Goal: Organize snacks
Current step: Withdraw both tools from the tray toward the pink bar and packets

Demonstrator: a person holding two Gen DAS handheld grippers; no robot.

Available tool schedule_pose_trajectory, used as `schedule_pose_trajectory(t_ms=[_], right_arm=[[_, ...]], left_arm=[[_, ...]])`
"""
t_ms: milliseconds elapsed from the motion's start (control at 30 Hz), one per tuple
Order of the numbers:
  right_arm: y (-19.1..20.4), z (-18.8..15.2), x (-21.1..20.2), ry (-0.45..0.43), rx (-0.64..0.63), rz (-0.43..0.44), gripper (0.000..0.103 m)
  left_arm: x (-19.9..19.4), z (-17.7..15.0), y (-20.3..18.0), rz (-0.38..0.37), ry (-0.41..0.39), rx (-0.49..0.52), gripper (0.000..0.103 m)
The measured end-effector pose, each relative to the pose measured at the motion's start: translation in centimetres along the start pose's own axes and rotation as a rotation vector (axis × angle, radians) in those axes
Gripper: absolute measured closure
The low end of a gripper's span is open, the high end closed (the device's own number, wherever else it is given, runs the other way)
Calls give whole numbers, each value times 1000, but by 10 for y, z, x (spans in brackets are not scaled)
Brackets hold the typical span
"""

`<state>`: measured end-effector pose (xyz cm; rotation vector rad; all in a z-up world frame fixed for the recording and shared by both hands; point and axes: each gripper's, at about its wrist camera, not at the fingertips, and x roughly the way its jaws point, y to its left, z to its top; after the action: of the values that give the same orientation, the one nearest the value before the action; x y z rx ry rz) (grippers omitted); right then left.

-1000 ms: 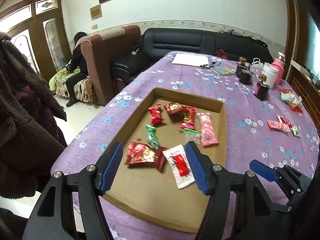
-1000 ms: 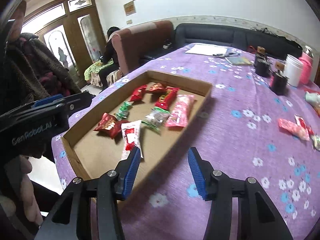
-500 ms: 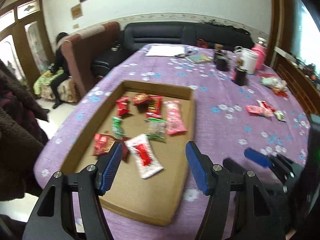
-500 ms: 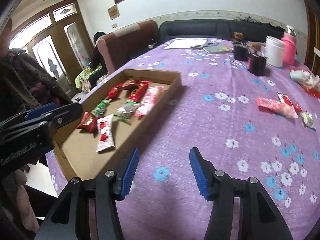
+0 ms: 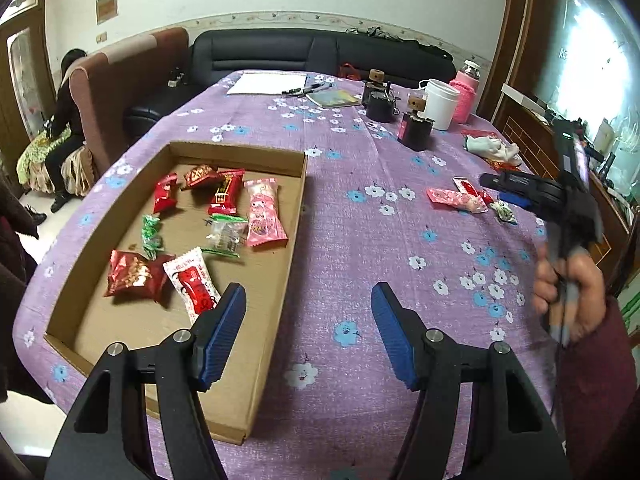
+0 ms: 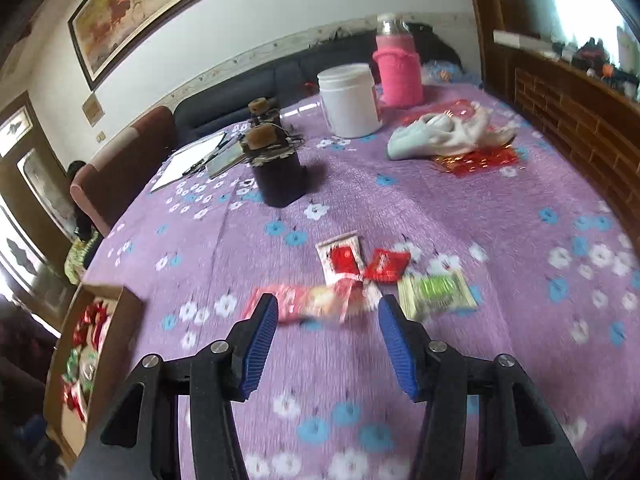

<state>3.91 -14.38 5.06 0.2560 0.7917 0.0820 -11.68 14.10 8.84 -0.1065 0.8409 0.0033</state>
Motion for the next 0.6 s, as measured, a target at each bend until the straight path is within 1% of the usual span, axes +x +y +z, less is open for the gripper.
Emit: schedule_pose_trajectory(t_ms=[33, 67, 167, 200, 267, 333, 400, 433, 467, 500, 567, 600], right_arm=[[3, 5, 9, 5, -9, -9, 55], [5, 7, 15, 11, -21, -12, 61], [17, 8, 40, 66, -73, -35, 62], [20, 4, 47, 98, -78, -23, 62], [26, -4, 51, 136, -82, 30, 62], [36, -15, 43, 158, -97, 86, 59], [45, -29, 35, 190, -110, 171, 60], [48, -33, 30, 190, -114, 208, 60], [51, -38, 23, 171, -116, 246, 60], [51, -39, 18, 145, -116, 253, 60], [47, -37, 7, 61, -126, 212, 60], [44, -36, 5, 38, -126, 192, 60]], left_arm=[[1, 0, 1, -4, 5, -7, 39], [2, -1, 1, -9, 10, -12, 39], [3, -2, 1, -9, 21, -12, 39], [3, -2, 2, -16, 26, -13, 39], [4, -2, 3, -21, 32, -18, 39], [6, -1, 4, -26, 42, -22, 39], [6, 1, 3, -19, 46, -23, 39], [6, 2, 3, -18, 46, -23, 39], [6, 3, 3, -19, 45, -23, 39], [5, 4, 2, -18, 42, -22, 39], [6, 5, -1, -14, 46, -15, 39], [7, 5, -3, -16, 50, -12, 39]])
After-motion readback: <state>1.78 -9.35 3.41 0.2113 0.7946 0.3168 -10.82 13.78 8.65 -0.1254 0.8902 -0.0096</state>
